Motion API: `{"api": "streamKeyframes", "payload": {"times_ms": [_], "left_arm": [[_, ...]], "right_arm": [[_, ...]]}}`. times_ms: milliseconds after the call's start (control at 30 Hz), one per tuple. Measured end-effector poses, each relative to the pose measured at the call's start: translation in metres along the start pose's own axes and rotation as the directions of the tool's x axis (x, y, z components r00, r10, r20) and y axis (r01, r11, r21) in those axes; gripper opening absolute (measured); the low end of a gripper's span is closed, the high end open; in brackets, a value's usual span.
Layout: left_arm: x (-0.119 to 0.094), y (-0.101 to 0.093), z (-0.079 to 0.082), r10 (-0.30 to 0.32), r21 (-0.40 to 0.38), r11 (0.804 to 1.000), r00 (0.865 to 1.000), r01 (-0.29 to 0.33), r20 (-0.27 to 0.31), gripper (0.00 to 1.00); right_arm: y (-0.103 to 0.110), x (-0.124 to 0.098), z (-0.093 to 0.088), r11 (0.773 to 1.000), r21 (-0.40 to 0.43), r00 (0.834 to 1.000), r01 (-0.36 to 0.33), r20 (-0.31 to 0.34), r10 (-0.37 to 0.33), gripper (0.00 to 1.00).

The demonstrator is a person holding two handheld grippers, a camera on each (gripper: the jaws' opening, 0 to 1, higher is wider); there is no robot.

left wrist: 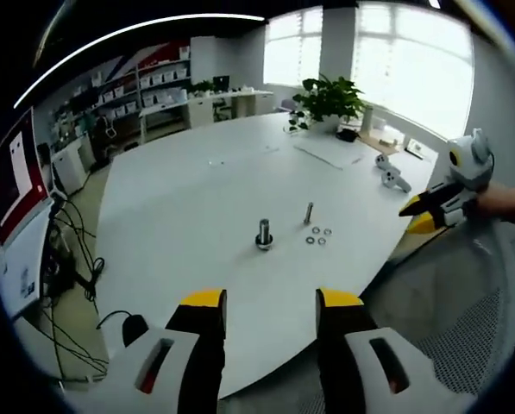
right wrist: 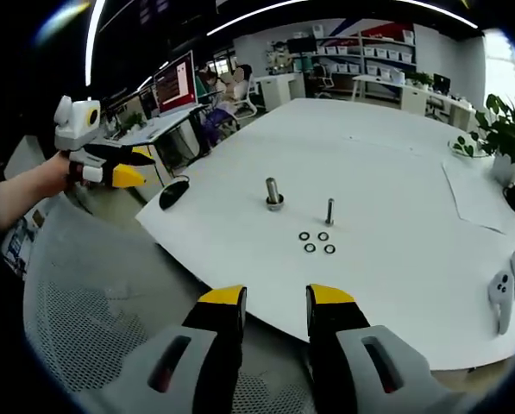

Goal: Place the washer onto the threaded stud by aligning its center hole with the stud, sliding it down to the base, and recovering from edge contact or off-axis alignment until the washer reaches the visible bottom stop.

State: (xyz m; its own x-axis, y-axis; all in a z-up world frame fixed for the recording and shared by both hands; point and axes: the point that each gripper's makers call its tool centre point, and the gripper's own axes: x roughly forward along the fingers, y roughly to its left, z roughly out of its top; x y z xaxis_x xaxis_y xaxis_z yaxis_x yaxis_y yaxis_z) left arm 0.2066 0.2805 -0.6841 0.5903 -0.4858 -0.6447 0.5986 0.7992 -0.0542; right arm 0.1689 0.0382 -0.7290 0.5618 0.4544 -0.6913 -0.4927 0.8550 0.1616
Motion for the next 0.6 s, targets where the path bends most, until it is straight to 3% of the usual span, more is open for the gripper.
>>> {"api": "streamKeyframes", "payload": {"times_ms": [200, 367, 467, 600], "left_arm": [[-0.007, -0.005, -0.007, -0.016, -0.015, 1.0, 0.999, 0.016, 0.032, 0.39], [-0.012, -0.011, -0.018, -0.031, 0.016, 0.999, 0.999, 0.031, 0.007, 0.39], [-0.018, -0.017, -0.02, -0.075, -0.041, 0.996, 0.996, 0.077, 0.042, 0.39], [-0.019, -0.018, -0.029, -0.067, -0.02, 0.998, 0.997, 0.067, 0.033, 0.37]], "right_arm": [[0.0, 0.002, -0.003, 1.0, -0.004, 1.0, 0.001, -0.024, -0.001, 0.3], [-0.003, 0.003, -0.007, 1.0, -0.007, 0.999, 0.013, -0.043, -0.014, 0.3], [-0.005, 0.002, -0.009, 1.0, -0.008, 0.998, 0.023, -0.052, -0.023, 0.3], [-0.007, 0.002, -0.011, 0.999, -0.009, 0.997, 0.034, -0.065, -0.035, 0.31]]}}
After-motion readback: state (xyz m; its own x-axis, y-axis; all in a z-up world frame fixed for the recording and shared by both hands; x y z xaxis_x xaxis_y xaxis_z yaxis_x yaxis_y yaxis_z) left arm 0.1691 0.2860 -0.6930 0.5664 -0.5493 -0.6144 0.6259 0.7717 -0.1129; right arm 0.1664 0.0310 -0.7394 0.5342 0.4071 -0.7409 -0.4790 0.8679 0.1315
